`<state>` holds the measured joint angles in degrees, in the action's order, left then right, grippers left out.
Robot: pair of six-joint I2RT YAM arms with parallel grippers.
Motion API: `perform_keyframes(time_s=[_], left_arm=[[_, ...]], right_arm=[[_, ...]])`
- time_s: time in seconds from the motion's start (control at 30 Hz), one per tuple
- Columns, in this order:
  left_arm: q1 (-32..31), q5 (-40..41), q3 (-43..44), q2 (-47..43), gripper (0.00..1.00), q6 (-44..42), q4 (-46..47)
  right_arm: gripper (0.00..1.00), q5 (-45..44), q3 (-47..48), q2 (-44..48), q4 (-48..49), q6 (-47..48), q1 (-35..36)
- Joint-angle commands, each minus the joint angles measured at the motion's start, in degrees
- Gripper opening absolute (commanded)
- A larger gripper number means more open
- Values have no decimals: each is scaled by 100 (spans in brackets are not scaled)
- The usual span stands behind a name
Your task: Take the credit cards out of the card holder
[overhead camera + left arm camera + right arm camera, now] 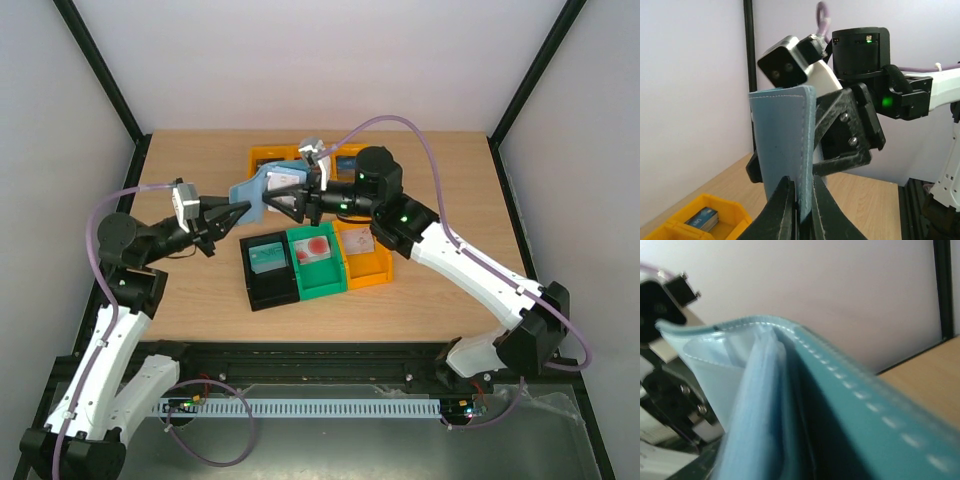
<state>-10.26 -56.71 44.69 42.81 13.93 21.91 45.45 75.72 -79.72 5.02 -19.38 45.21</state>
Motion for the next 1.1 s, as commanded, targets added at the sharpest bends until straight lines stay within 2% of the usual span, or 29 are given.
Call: perform_keyframes(time_s=[0.0, 0.07, 0.17, 0.3, 0.37, 0.4, 0.47, 0.6, 0.7, 0.77, 0.87, 0.93, 1.0, 1.07], left_arm=[[-101, 196, -34, -3, 2, -132, 156], [-131, 285, -54, -5, 3, -233, 53], [-164, 400, -108, -3, 19, -420, -77], [-209, 703, -129, 22, 53, -706, -313], [-228, 907, -133, 42, 63, -881, -380], [-237, 1080, -135, 53, 64, -958, -417], [-245, 1314, -130, 55, 61, -1117, -529], [-256, 1484, -117, 61, 44, -1421, -755], [-265, 1354, -141, 45, 41, -1434, -783], [-265, 1221, -184, 27, 30, -1388, -739], [-261, 1250, -174, 4, 3, -1071, -616], [-251, 1306, -162, -15, 2, -799, -492], [-225, 1305, -151, -17, 2, -479, -324], [-213, 1303, -164, -20, 2, -248, -169]], right_arm=[[36, 38, 351, -150, 215, -138, 132], [22, 17, 387, -164, 228, -183, 135], [4, -54, 390, -151, 178, -207, 143], [2, -233, 386, -108, 56, -200, 152], [2, -371, 422, -109, -50, -157, 169], [2, -458, 447, -118, -109, -124, 192], [2, -467, 512, -131, -193, -58, 232], [2, -376, 589, -132, -235, -16, 277], [2, -391, 607, -97, -283, 75, 273], [2, -374, 640, -96, -347, 137, 274], [4, -232, 695, -63, -434, 240, 271], [14, -169, 651, 32, -474, 361, 265], [38, -269, 564, 171, -600, 509, 237], [51, -437, 449, 329, -772, 660, 173]])
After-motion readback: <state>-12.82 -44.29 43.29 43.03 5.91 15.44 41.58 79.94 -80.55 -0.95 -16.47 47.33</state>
